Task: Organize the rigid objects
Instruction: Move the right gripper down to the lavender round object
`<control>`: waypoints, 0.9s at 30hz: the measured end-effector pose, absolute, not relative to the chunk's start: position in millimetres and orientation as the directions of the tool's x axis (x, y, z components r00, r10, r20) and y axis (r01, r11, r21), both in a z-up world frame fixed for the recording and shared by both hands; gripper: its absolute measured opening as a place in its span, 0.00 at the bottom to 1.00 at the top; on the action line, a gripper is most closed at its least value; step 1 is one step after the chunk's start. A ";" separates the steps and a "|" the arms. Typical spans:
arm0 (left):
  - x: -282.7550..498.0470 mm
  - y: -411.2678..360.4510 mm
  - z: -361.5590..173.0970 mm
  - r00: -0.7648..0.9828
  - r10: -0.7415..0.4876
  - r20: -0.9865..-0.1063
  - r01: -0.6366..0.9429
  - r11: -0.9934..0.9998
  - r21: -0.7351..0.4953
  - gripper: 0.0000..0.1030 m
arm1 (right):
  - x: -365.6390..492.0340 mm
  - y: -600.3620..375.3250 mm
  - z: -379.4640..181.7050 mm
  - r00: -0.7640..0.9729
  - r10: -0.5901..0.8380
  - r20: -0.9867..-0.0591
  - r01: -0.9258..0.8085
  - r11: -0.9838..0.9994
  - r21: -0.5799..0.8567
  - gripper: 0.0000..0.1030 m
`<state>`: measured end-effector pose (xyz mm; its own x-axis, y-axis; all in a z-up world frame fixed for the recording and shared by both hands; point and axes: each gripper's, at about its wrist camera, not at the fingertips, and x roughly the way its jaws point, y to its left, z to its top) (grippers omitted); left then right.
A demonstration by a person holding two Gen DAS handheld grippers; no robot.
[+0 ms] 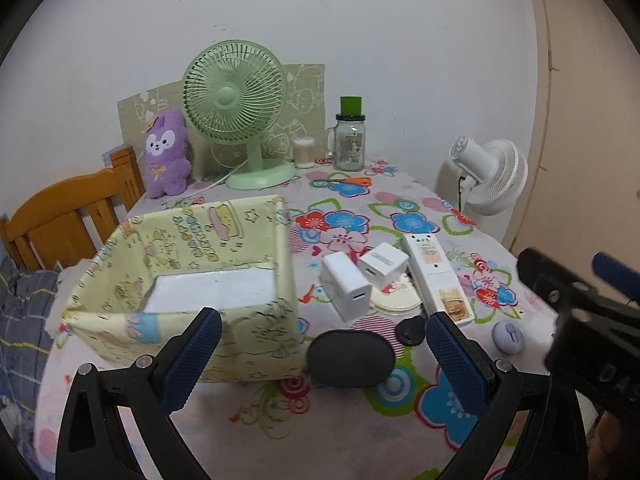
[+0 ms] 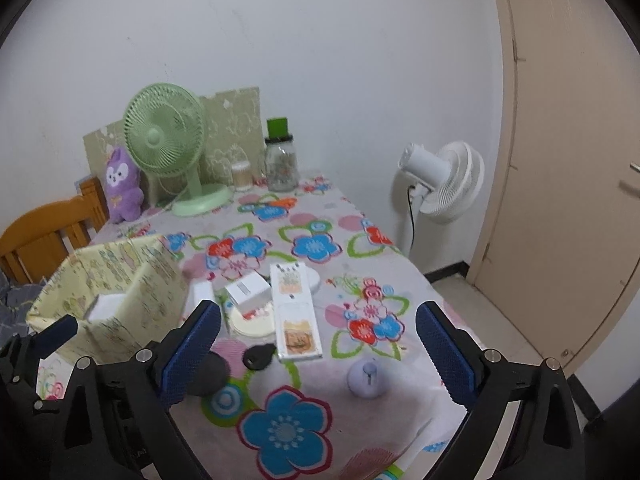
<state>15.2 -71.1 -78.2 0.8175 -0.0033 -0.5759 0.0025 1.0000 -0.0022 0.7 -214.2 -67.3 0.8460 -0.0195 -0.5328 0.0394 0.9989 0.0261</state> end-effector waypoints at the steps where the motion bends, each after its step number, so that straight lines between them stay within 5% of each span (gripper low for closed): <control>1: 16.5 -72.3 -80.8 0.814 -0.022 -0.581 0.016 1.000 -0.016 1.00 | 2.6 -215.9 -71.5 0.840 -0.024 -0.543 0.045 0.999 0.026 0.94; 20: 49.9 -97.5 -137.3 0.719 -0.072 -0.691 0.037 0.997 -0.065 1.00 | 30.0 -242.5 -131.8 0.756 -0.106 -0.646 0.126 0.992 -0.015 0.85; 27: 57.3 -106.1 -147.4 0.726 -0.013 -0.688 0.023 1.000 0.005 0.99 | 44.3 -247.6 -149.8 0.717 -0.117 -0.687 0.146 0.989 -0.016 0.77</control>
<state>57.3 -106.1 -147.4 0.7260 -0.0131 -0.6876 0.0226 0.9997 0.0049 44.3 -247.6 -149.8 0.7173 -0.1167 -0.6869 0.1458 0.9892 -0.0158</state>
